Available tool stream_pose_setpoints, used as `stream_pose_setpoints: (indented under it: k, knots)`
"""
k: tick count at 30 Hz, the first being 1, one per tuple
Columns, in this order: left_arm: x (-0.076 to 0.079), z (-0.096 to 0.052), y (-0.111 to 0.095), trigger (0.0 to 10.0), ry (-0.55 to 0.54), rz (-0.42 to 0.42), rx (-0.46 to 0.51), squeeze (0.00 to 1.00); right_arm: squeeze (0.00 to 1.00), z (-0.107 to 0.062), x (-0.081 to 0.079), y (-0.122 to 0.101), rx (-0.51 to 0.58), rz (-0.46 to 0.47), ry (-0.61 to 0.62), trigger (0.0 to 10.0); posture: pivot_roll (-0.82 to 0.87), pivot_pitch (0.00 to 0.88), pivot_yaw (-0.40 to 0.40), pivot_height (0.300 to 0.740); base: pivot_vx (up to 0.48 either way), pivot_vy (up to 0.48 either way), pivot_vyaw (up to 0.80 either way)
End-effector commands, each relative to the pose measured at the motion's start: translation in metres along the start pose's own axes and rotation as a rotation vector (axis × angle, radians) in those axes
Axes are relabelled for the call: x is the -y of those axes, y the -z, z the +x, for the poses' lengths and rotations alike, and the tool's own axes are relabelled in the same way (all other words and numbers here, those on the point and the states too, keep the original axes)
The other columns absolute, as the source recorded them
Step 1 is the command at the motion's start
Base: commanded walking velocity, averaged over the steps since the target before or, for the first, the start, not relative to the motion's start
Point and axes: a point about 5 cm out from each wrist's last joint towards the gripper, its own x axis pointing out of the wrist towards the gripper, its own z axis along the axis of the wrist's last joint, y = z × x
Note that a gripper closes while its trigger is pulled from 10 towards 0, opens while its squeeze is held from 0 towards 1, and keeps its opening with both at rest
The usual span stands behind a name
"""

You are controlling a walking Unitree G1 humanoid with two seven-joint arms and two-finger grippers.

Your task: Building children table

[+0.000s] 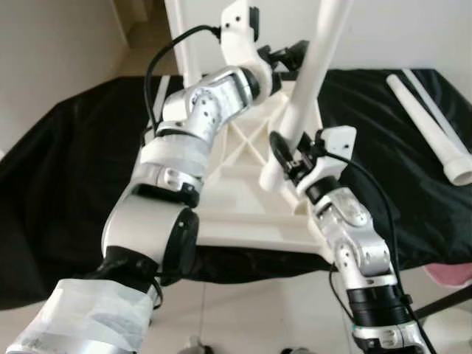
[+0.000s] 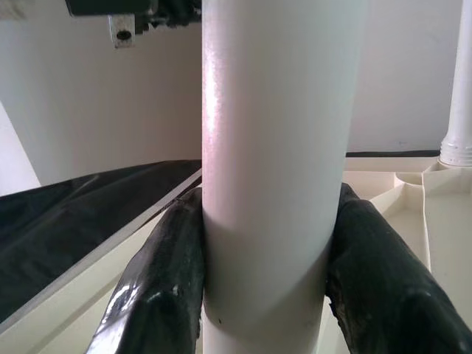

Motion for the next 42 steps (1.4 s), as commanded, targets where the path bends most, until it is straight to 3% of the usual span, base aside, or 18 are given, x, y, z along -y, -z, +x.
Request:
stream_pose_setpoints:
  k: [1,14,17,20,23,26,32,35,39,42]
  knots:
    - [0.05,-0.002,-0.008,10.0,0.596,0.032,0.007,0.0,0.0,0.004,-0.006,0.006,-0.034,0.021,-0.016,10.0,-0.08,0.049,0.052,0.74,0.0,0.0,0.0]
    - [0.059,-0.01,-0.027,10.0,0.624,0.071,0.085,0.0,0.0,0.007,-0.001,-0.002,0.012,0.029,0.029,10.0,-0.08,0.038,0.054,0.74,0.0,0.0,0.0]
    - [0.029,-0.012,-0.032,10.0,0.437,0.186,0.166,0.0,0.0,0.005,0.001,-0.009,0.048,0.028,0.053,10.0,-0.09,0.034,0.056,0.74,0.0,0.0,0.0]
    - [0.019,-0.015,-0.032,10.0,0.389,0.215,0.188,0.0,0.0,0.005,0.002,-0.014,0.07,0.028,0.065,10.0,-0.09,0.035,0.058,0.74,0.0,0.0,0.0]
    - [0.013,-0.019,-0.031,10.0,0.378,0.205,0.194,0.0,0.0,0.005,0.002,-0.017,0.08,0.02,0.072,10.0,-0.09,0.035,0.059,0.74,0.0,0.0,0.0]
    - [-0.006,-0.036,-0.026,10.0,0.307,0.2,0.24,0.0,0.0,0.001,0.008,-0.023,0.102,-0.001,0.105,10.0,-0.09,0.036,0.054,0.74,0.0,0.0,0.0]
    - [-0.034,-0.053,-0.008,10.0,0.185,0.175,0.229,0.0,0.0,-0.001,0.014,-0.023,0.103,-0.044,0.131,10.0,-0.08,0.039,0.051,0.74,0.0,0.0,0.0]
    - [-0.037,-0.055,-0.006,10.0,0.164,0.186,0.234,0.0,0.0,-0.001,0.015,-0.023,0.104,-0.046,0.135,10.0,-0.08,0.039,0.048,0.74,0.0,0.0,0.0]
    - [-0.045,-0.068,0.023,10.0,0.087,0.125,0.188,0.0,0.0,0.001,0.021,-0.024,0.101,-0.053,0.173,10.0,-0.08,0.039,0.039,0.74,0.0,0.0,0.0]
    - [-0.041,-0.077,0.041,10.0,0.076,0.146,0.163,0.0,0.0,0.002,0.023,-0.023,0.09,-0.065,0.198,10.0,-0.07,0.037,0.034,0.74,0.0,0.0,0.0]
